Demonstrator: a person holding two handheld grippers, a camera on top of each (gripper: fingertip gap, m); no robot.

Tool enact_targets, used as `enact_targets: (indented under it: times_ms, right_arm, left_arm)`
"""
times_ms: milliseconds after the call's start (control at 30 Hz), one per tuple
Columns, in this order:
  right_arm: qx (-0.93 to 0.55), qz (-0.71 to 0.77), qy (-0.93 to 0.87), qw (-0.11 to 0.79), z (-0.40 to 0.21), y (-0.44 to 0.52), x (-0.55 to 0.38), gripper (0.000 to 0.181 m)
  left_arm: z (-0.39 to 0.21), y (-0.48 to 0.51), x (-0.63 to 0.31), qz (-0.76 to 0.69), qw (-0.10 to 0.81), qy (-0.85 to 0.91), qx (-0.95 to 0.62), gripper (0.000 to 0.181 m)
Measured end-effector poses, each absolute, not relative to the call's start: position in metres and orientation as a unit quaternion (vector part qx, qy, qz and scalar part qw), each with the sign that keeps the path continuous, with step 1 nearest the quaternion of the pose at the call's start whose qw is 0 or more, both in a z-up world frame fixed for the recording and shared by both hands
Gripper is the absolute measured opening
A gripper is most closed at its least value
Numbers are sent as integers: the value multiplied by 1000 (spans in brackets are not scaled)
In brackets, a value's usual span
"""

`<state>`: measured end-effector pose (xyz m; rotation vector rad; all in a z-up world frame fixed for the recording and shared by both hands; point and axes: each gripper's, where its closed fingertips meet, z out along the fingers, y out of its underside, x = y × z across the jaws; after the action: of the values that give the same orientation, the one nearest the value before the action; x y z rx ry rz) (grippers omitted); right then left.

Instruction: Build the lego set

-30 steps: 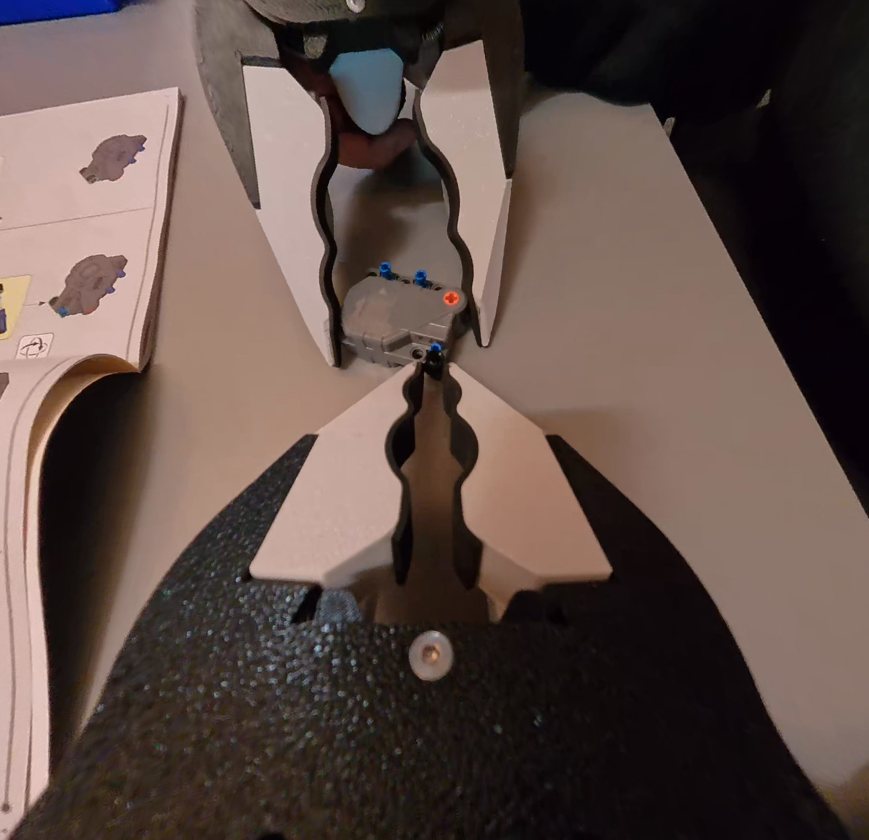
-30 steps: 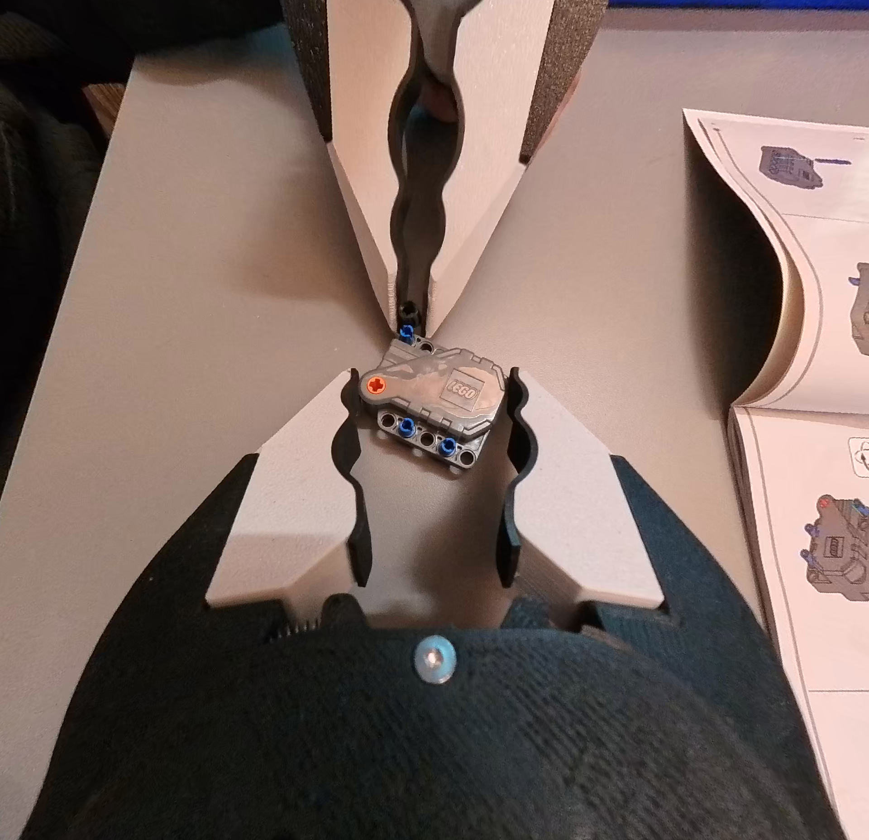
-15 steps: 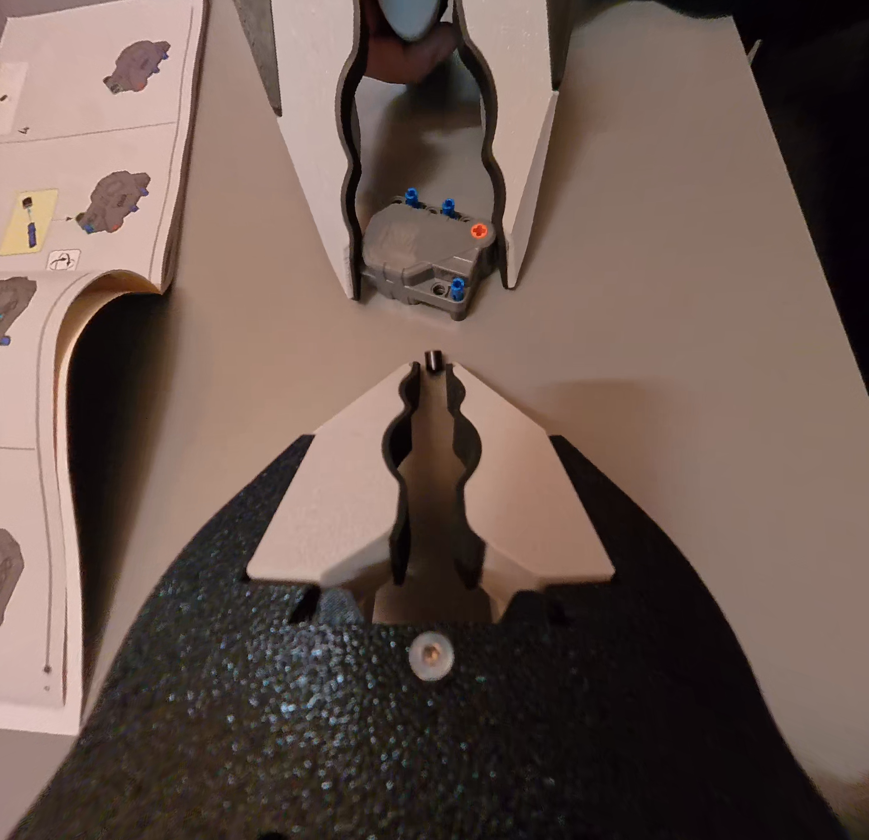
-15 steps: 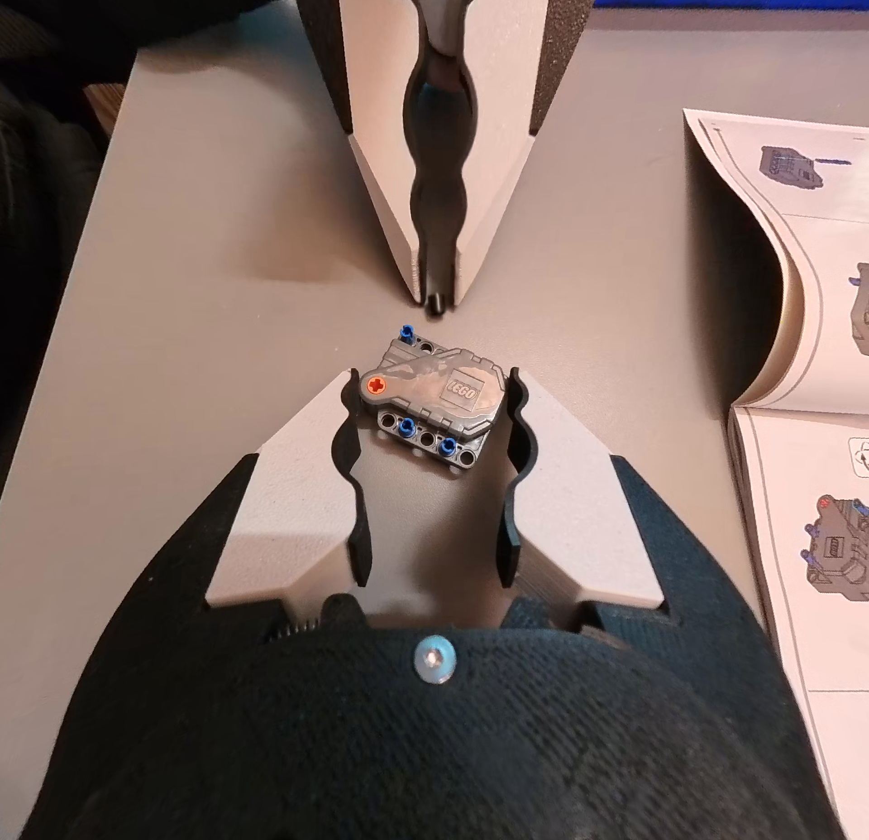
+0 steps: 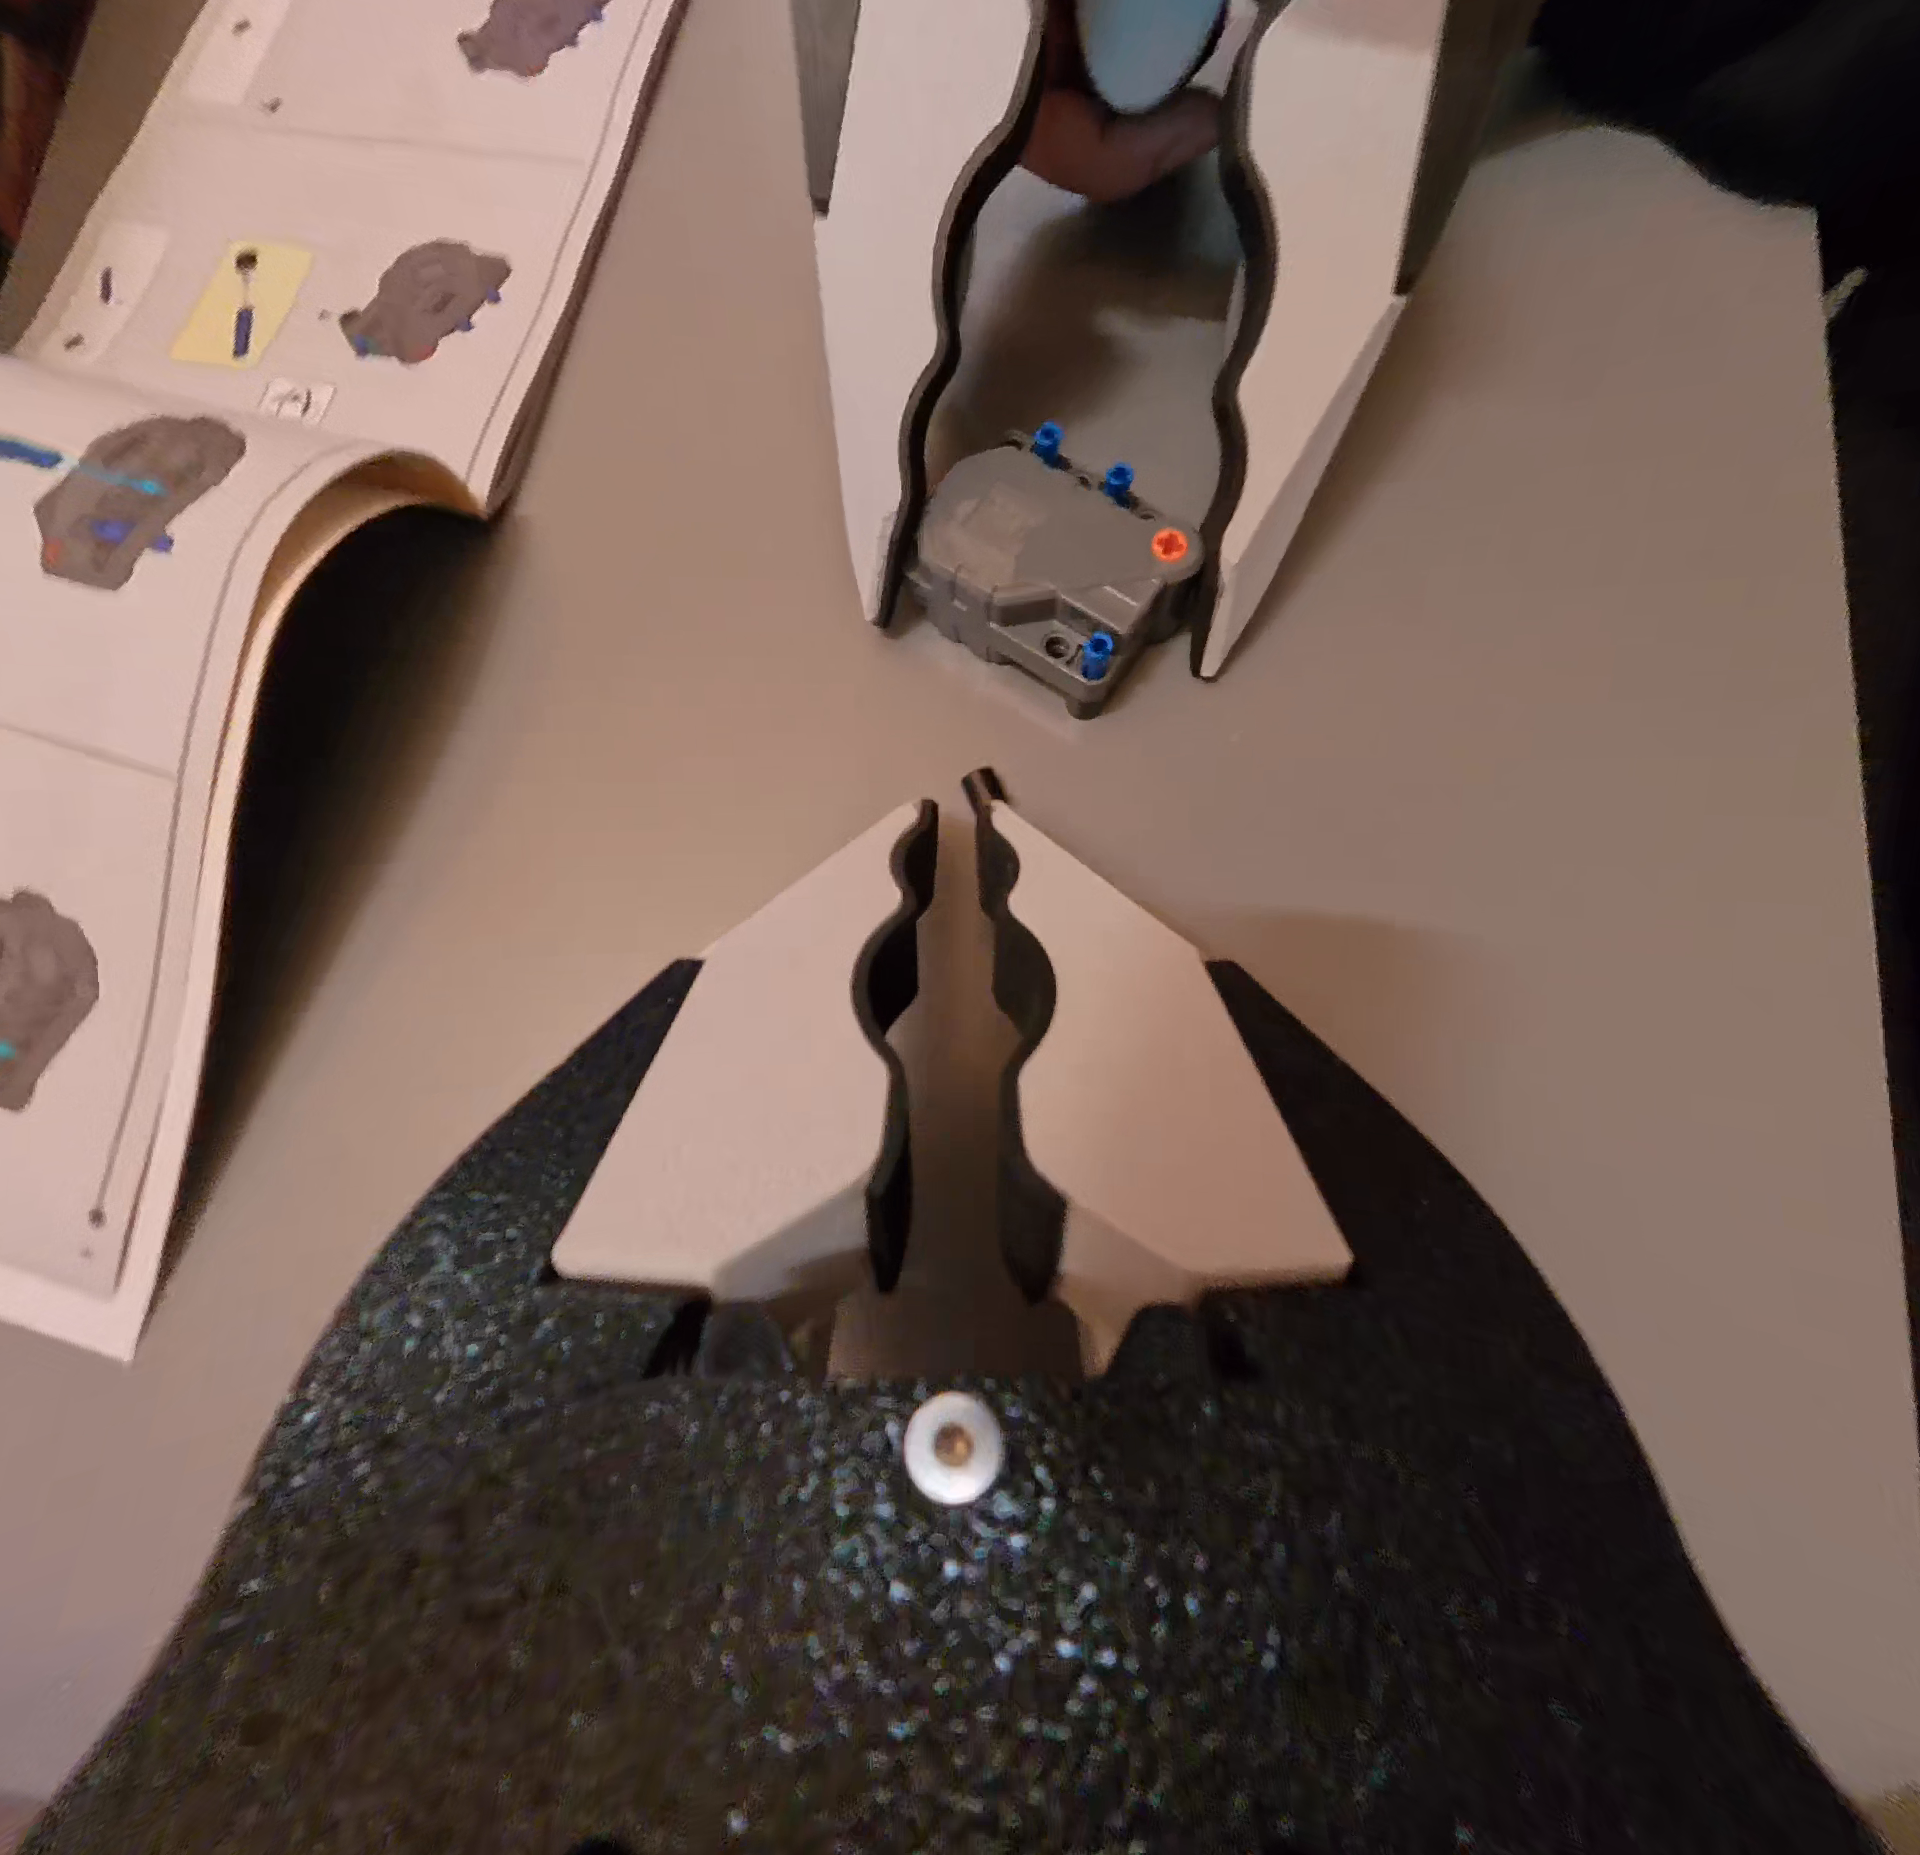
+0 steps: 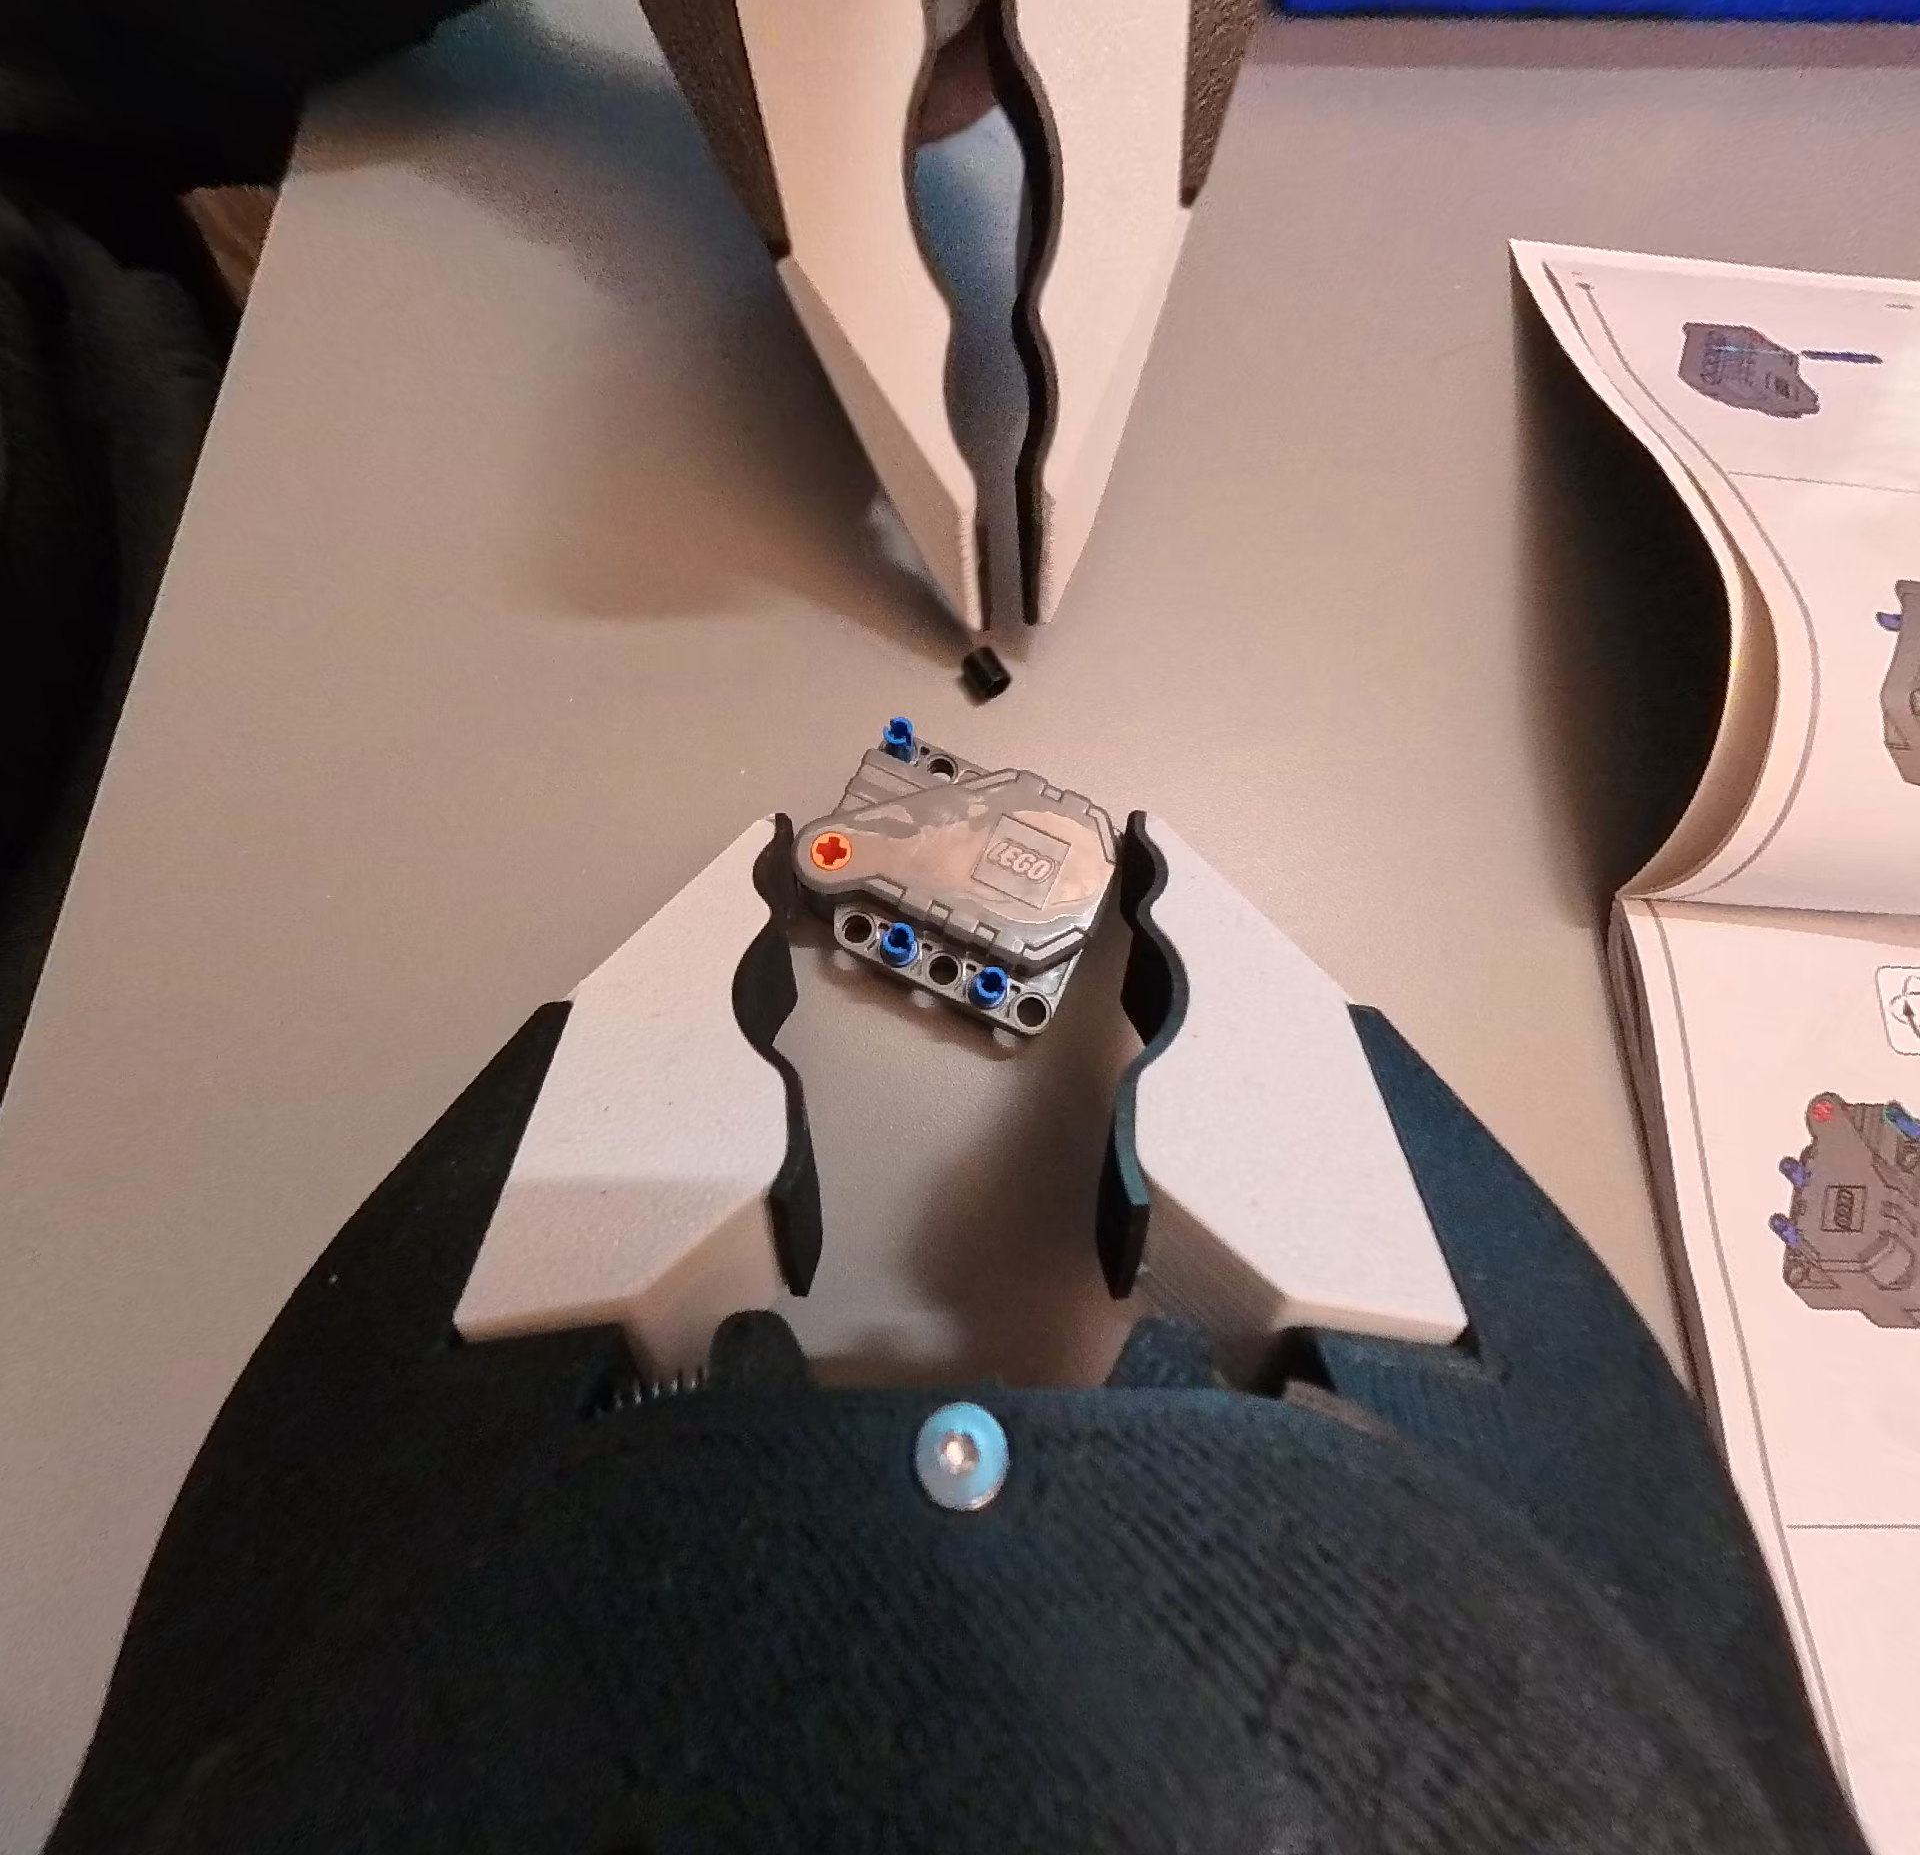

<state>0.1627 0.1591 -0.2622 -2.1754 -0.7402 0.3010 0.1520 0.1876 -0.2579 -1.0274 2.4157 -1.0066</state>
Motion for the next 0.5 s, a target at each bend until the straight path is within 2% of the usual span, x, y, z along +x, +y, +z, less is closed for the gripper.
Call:
enact_targets:
  times_ms: [333,500]
  right_arm:
    - [-860,120,-293,400,-262,159,163,62]
    - [-860,119,-293,400,-262,159,163,62]
  left_arm:
    - [-263,179,151,-352,144,828,-413,4]
    - [-263,170,148,-362,124,818,-429,10]
